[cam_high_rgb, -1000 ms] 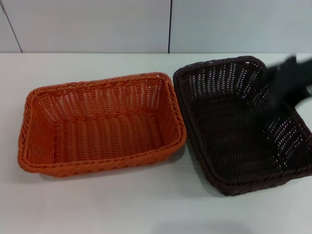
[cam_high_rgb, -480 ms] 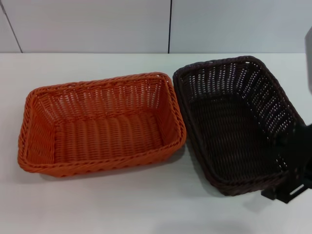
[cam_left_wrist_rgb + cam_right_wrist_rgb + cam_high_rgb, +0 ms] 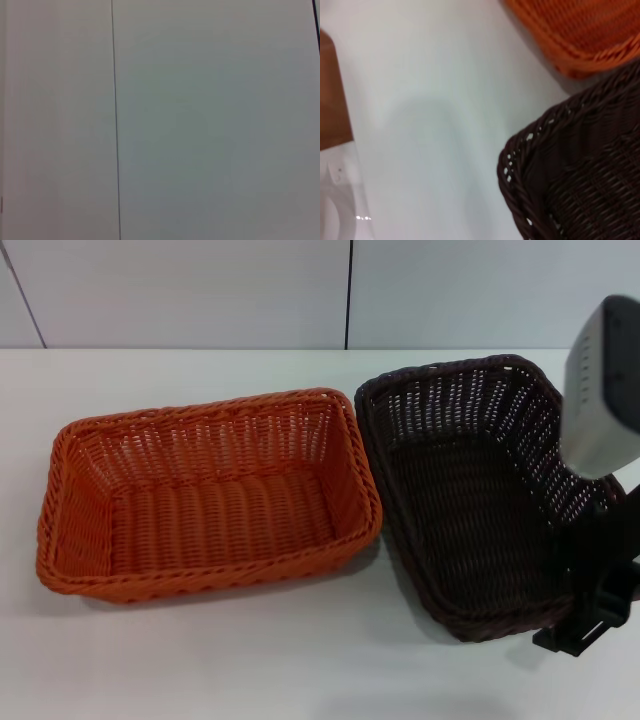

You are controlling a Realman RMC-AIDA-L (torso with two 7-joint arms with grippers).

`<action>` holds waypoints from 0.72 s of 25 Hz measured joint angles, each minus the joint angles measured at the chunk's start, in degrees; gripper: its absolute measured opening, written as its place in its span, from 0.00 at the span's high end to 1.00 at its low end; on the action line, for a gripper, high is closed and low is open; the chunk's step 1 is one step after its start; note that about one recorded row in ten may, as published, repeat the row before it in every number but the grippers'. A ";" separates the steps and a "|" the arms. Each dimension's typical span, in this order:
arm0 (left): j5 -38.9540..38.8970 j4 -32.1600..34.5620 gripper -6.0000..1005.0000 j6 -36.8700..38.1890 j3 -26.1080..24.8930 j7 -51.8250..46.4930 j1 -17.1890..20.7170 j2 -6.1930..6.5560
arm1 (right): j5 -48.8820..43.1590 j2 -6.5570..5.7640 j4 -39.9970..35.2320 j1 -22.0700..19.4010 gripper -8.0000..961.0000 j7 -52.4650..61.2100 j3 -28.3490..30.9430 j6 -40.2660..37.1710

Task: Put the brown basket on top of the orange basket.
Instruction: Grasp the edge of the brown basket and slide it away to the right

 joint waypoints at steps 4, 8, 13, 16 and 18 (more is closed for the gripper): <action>-0.02 -0.06 0.20 0.14 0.10 0.01 0.03 0.00 | -1.09 0.26 3.05 0.22 0.14 0.01 -2.03 3.58; -0.02 -0.15 0.20 0.29 0.10 0.01 -0.02 0.01 | -1.18 0.38 5.62 0.61 0.14 0.02 -2.35 4.88; -0.01 -0.02 0.20 0.23 0.08 0.08 -0.32 0.14 | -0.92 0.50 8.53 0.77 0.14 0.15 -3.76 6.94; -0.01 0.41 0.20 0.17 0.04 0.10 -0.67 0.16 | -1.05 0.54 8.09 0.48 0.14 0.35 -4.73 8.19; 0.00 0.61 0.20 0.15 0.03 0.10 -0.76 0.17 | -1.15 0.58 7.50 0.44 0.17 0.40 -4.90 8.74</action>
